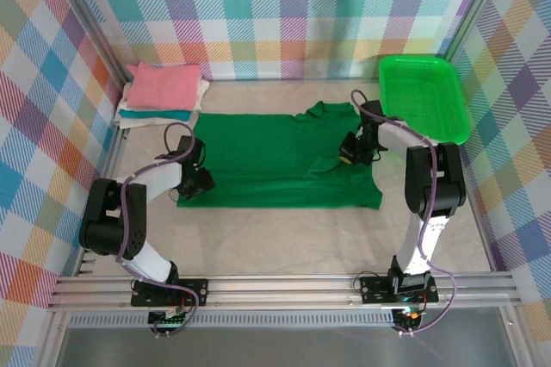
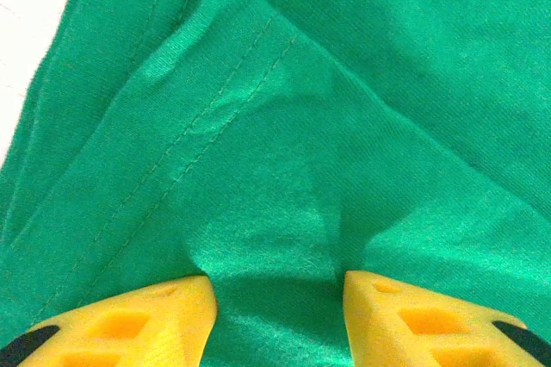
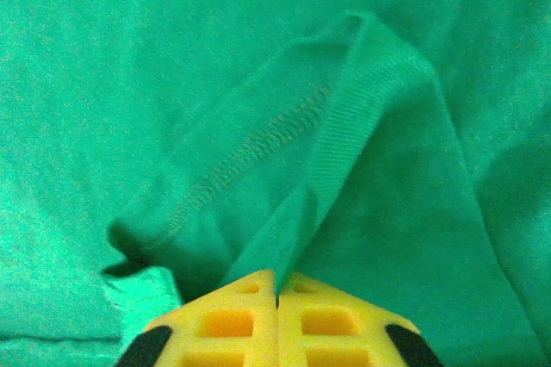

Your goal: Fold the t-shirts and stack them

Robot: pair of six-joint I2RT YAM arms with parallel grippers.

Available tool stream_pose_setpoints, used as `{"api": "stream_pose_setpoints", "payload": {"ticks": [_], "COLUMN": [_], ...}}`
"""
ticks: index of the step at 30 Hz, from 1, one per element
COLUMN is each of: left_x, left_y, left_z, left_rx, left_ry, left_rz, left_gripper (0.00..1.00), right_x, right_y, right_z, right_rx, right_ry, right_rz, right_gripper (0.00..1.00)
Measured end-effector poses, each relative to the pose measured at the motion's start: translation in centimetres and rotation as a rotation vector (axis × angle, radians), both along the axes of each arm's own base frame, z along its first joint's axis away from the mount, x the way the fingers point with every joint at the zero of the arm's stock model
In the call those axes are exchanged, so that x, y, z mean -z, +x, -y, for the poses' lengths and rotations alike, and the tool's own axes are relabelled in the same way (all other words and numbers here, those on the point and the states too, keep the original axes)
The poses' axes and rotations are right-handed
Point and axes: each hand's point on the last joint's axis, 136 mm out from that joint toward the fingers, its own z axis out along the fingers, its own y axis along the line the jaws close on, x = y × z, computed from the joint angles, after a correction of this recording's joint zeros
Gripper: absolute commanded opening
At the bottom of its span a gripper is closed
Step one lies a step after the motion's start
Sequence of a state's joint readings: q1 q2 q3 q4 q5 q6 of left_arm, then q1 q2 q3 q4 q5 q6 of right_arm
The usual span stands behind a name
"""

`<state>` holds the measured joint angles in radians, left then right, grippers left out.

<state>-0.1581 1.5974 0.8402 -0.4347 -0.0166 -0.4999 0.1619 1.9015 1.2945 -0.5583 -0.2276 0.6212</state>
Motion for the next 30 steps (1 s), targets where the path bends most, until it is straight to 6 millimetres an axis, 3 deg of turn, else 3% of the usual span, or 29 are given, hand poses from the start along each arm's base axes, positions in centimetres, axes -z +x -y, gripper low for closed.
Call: {"api": "stream_pose_setpoints", "payload": {"ticks": [6, 7, 9, 13, 20, 23, 26, 30], "left_x": [0.0, 0.0, -0.1, -0.2, -0.4, -0.6, -0.6, -0.5], "left_y": [0.0, 0.0, 0.1, 0.1, 0.3, 0.5, 1.0, 1.7], "left_z": [0.0, 0.0, 0.0, 0.0, 0.1, 0.0, -0.1, -0.1], "left_rx": [0.000, 0.000, 0.000, 0.000, -0.004, -0.006, -0.012, -0.015], "left_ry": [0.000, 0.000, -0.001, -0.001, -0.002, -0.002, -0.002, -0.002], "left_rz": [0.000, 0.001, 0.001, 0.001, 0.007, 0.007, 0.002, 0.002], "left_gripper": [0.47, 0.47, 0.47, 0.48, 0.48, 0.48, 0.47, 0.46], "right_x": [-2.3, -2.6, -3.2, -3.4, -3.8, -4.6, -5.4, -4.5], "right_y": [2.1, 2.4, 3.2, 4.4, 4.6, 3.5, 0.7, -2.9], "right_z": [-0.5, -0.5, -0.6, -0.8, -0.7, -0.7, -1.3, -1.9], "right_rx": [0.011, 0.014, 0.016, 0.018, 0.015, -0.004, -0.043, -0.088], "right_ry": [0.016, 0.016, 0.020, 0.023, 0.001, -0.018, -0.036, -0.049], "right_rz": [0.067, 0.074, 0.091, 0.106, 0.118, 0.144, 0.158, 0.133], "right_gripper": [0.00, 0.03, 0.22, 0.29, 0.30, 0.28, 0.23, 0.14]}}
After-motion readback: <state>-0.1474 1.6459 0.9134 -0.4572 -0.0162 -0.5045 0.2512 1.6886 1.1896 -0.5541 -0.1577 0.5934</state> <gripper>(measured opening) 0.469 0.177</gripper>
